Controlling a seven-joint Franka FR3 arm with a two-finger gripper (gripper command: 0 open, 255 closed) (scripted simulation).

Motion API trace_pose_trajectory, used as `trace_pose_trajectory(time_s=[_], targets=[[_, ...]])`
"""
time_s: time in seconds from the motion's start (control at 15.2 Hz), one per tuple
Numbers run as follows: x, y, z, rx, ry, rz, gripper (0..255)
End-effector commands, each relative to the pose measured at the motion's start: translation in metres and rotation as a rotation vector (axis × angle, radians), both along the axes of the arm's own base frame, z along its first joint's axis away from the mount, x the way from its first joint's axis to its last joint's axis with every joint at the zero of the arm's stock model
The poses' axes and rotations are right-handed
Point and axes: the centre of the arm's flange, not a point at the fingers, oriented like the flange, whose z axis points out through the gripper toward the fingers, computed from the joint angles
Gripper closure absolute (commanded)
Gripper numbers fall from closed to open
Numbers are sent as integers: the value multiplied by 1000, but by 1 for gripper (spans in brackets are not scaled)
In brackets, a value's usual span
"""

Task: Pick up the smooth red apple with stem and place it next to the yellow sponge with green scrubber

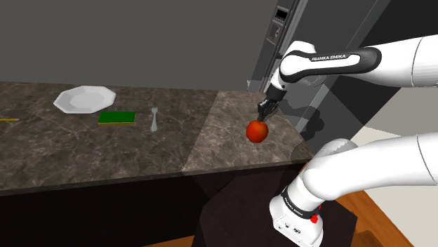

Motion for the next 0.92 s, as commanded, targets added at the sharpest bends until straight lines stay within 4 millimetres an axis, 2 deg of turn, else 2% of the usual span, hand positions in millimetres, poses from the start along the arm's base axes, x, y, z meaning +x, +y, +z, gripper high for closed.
trace_pose_trajectory(time_s=[0.0,0.86], targets=[[0,0,0,0,1,0,255],[0,0,68,0,1,0,255]])
